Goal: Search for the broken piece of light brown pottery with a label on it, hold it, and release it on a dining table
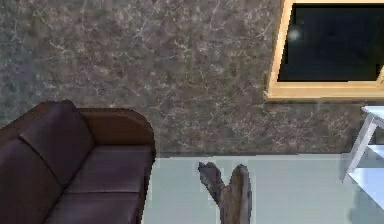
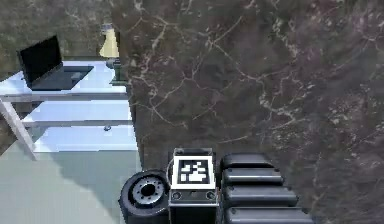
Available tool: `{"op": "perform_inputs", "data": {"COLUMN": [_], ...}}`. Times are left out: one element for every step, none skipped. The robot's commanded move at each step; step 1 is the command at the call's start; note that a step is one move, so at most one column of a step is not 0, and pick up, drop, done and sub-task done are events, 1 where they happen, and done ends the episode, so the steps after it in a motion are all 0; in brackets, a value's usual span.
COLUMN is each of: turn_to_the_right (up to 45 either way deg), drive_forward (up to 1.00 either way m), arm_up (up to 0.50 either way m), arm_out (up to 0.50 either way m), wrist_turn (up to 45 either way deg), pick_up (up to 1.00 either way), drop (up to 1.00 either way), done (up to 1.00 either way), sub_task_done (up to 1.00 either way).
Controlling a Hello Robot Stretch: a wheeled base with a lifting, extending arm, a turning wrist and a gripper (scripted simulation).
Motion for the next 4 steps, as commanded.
{"op": "perform_inputs", "data": {"turn_to_the_right": [0.0,42.0,0.0,45.0], "drive_forward": [0.45,0.00,0.45,0.00], "arm_up": [0.00,0.00,0.00,0.00], "arm_out": [0.00,0.00,0.00,0.00], "wrist_turn": [0.0,0.0,0.0,0.0], "pick_up": [0.00,0.00,0.00,0.00], "drop": [0.00,0.00,0.00,0.00], "done": [0.00,0.00,0.00,0.00], "sub_task_done": [0.00,0.00,0.00,0.00]}}
